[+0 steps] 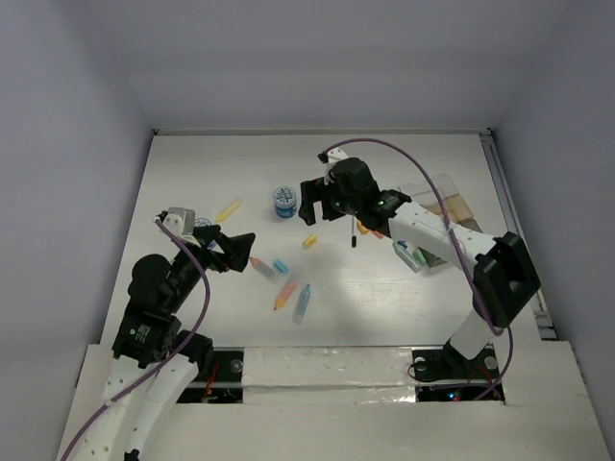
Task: Sort the stationery into containers
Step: Pick up the stationery from the center of the board.
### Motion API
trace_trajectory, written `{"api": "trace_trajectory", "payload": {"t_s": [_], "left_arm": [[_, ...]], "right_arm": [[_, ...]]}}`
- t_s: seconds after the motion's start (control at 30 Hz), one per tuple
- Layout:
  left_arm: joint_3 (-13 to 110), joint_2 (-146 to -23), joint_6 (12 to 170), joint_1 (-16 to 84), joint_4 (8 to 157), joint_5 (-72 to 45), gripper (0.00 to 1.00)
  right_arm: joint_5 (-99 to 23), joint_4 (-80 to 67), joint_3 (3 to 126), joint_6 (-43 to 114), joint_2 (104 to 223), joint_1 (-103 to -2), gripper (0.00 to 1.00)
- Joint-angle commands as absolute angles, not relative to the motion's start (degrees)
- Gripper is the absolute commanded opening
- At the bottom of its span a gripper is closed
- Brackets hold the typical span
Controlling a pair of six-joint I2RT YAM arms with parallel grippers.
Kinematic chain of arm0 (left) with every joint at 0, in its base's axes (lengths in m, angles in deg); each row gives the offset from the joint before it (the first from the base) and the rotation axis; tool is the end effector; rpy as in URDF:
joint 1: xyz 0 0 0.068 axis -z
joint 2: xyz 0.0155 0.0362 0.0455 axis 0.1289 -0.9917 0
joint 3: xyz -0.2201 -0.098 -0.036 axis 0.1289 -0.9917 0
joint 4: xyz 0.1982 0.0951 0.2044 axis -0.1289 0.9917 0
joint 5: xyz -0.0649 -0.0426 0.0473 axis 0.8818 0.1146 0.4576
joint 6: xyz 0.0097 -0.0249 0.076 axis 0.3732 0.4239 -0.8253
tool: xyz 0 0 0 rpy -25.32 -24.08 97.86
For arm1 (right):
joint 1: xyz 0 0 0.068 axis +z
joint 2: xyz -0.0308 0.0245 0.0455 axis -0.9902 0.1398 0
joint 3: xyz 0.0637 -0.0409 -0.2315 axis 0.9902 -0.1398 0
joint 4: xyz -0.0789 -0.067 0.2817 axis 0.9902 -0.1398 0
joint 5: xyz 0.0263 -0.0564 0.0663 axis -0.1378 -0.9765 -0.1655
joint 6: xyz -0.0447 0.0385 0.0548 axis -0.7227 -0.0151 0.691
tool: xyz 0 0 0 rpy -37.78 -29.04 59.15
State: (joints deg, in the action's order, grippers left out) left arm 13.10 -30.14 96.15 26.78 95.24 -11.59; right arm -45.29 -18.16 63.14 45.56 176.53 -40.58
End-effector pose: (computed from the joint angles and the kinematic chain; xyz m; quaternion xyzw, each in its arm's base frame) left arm 0.1882 -0.0794 0.3448 0.0826 0.6714 -0.2838 0.6796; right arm 0.3363 0.2967 0.2295 -0.1885 0.8542 0.2365 0.4230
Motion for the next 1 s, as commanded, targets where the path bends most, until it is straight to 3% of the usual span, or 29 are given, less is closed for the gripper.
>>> {"api": "trace_trajectory", "payload": {"t_s": [0.0, 0.7, 0.97], "left_arm": [[15.08, -29.61, 95.7, 26.48, 93.13, -11.39, 0.99], [13.94, -27.85, 95.96, 27.53, 92.69, -11.4, 0.99], [13.77, -27.93, 95.96, 28.06, 92.6, -11.48, 0.99]], "right_arm": [[-49.38, -19.29, 67.82, 43.97, 179.51, -39.78, 1.0], [-55.89, -26.94, 86.63, 40.81, 199.47, -37.58, 1.0], [-55.1, -32.12, 102.43, 38.09, 211.95, -37.58, 1.0]]}}
